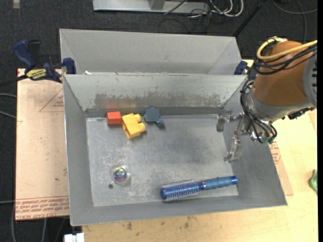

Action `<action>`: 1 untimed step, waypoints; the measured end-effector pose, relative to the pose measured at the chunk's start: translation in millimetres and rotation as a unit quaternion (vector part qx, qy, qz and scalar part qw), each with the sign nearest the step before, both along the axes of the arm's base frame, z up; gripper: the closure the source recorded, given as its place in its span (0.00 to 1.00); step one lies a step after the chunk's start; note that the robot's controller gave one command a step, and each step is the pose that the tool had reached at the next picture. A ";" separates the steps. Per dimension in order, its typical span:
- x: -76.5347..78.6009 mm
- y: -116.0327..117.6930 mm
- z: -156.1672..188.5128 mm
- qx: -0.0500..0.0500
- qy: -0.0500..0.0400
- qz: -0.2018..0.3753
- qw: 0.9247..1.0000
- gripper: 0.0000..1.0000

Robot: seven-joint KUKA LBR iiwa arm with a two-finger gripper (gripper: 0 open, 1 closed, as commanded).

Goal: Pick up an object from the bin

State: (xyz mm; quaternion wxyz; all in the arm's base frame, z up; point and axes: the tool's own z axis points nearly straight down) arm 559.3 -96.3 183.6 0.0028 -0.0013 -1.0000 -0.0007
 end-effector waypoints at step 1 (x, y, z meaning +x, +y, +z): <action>-65.9 53.3 -113.8 0.000 -0.007 0.152 0.988 0.00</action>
Offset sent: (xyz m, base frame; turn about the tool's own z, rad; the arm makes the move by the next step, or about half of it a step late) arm -0.0681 0.0521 -0.1136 -0.3062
